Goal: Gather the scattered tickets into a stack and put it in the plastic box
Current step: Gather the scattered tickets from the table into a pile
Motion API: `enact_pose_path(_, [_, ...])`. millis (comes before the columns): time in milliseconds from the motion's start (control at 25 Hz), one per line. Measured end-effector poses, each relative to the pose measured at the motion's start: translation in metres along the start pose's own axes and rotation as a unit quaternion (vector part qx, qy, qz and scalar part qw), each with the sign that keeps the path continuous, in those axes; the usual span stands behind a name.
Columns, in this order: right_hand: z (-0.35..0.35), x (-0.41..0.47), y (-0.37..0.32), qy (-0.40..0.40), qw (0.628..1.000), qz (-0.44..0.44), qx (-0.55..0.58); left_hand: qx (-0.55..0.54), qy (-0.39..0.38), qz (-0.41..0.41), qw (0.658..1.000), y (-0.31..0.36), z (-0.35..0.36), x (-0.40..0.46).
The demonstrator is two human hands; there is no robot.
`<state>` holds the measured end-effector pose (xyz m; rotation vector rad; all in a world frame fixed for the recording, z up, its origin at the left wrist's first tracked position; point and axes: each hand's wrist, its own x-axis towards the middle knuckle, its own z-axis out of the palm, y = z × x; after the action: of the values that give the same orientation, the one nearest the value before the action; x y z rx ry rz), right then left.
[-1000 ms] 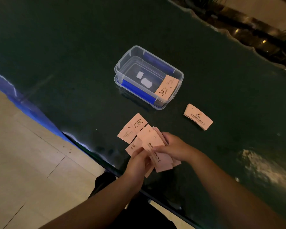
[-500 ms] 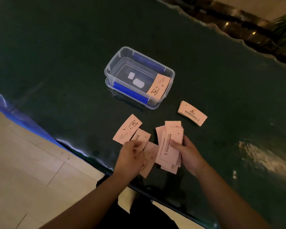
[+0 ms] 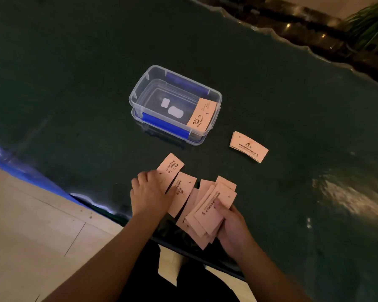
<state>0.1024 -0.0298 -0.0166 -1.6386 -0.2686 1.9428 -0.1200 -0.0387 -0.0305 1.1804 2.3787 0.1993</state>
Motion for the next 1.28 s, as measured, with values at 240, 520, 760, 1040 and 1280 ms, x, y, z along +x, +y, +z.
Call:
enact_pose_path(240, [-0.01,-0.006,-0.006,0.011,1.0,-0.011,0.017,-0.093,-0.078,-0.06,0.991,-0.003,-0.017,0.03])
enact_pose_path(520, [-0.02,-0.013,-0.007,0.008,0.999,-0.008,0.044,-0.042,0.023,0.024,0.999,-0.015,-0.036,0.015])
enact_pose_path(760, [0.004,-0.017,0.01,0.001,1.0,-0.009,-0.001,-0.048,-0.17,0.044,0.983,0.014,-0.005,-0.03])
enact_pose_path(1040, [0.006,-0.017,0.014,0.031,0.998,-0.045,-0.02,-0.099,-0.195,0.043,0.975,0.021,0.002,-0.032])
enact_pose_path(1280, [-0.011,-0.019,0.011,0.059,0.995,-0.07,0.04,-0.089,-0.177,0.042,0.979,0.028,0.002,-0.033])
